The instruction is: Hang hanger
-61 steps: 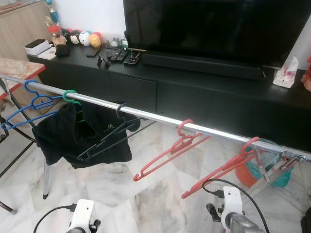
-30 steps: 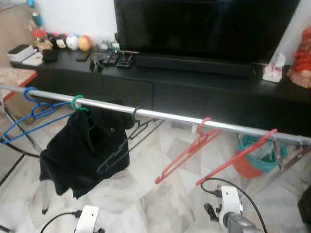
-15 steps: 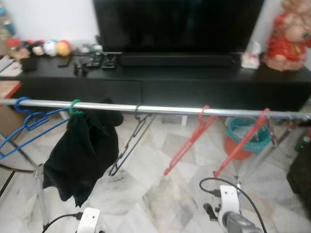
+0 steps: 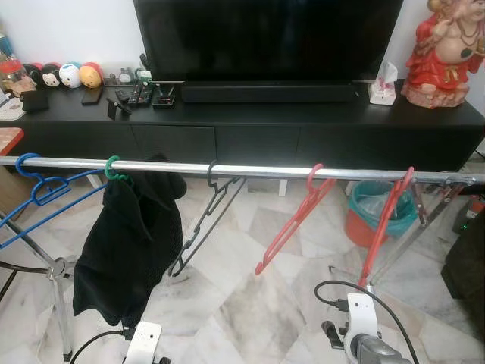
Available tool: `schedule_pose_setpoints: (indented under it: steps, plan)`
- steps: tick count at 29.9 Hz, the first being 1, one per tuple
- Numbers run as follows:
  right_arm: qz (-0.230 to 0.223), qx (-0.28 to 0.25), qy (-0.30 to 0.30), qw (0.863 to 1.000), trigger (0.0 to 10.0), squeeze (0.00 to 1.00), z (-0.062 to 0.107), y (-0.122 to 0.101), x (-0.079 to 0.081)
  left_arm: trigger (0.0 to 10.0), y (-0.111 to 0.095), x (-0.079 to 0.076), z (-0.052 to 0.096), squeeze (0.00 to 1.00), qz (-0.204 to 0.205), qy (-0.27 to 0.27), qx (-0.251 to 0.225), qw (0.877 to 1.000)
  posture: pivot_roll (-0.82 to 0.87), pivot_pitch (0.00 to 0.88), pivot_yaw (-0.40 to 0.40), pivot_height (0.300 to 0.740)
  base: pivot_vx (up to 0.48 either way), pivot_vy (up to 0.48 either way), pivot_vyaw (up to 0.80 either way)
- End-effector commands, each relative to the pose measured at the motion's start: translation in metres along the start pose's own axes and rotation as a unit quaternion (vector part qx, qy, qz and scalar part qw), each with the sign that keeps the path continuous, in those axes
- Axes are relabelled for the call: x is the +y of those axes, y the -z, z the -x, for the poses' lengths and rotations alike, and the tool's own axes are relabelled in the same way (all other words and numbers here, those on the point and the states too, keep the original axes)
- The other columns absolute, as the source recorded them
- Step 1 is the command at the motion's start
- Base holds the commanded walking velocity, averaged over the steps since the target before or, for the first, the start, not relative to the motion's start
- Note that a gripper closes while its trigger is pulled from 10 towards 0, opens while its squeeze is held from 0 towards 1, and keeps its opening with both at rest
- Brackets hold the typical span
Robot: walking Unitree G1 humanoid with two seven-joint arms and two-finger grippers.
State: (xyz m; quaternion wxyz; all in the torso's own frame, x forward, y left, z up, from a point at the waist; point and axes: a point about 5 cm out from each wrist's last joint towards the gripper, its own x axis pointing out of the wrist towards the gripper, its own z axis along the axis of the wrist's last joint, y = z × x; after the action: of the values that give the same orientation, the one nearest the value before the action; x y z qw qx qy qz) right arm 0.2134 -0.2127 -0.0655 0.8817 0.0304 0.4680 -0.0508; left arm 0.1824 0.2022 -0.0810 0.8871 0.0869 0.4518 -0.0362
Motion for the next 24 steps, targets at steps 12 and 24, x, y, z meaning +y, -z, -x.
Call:
schedule_pose_setpoints:
  steps: [12, 24]
  plan:
    - [-0.010, -0.006, 0.000, 1.000, 10.0, 0.00, -0.0007, -0.0023, 0.0051, 10.0, 0.0065, 0.0022, 0.0014, 0.00, -0.011, 0.001, 0.013, 1.000, -0.06, 0.000, 0.050, 0.740, -0.247, 0.000, 0.00]
    - [-0.013, -0.013, 0.003, 1.000, 10.0, 0.00, -0.0010, -0.0052, 0.0063, 10.0, 0.0037, 0.0081, 0.0015, 0.00, -0.012, -0.003, 0.008, 1.000, -0.06, 0.000, 0.052, 0.740, -0.247, 0.000, 0.00]
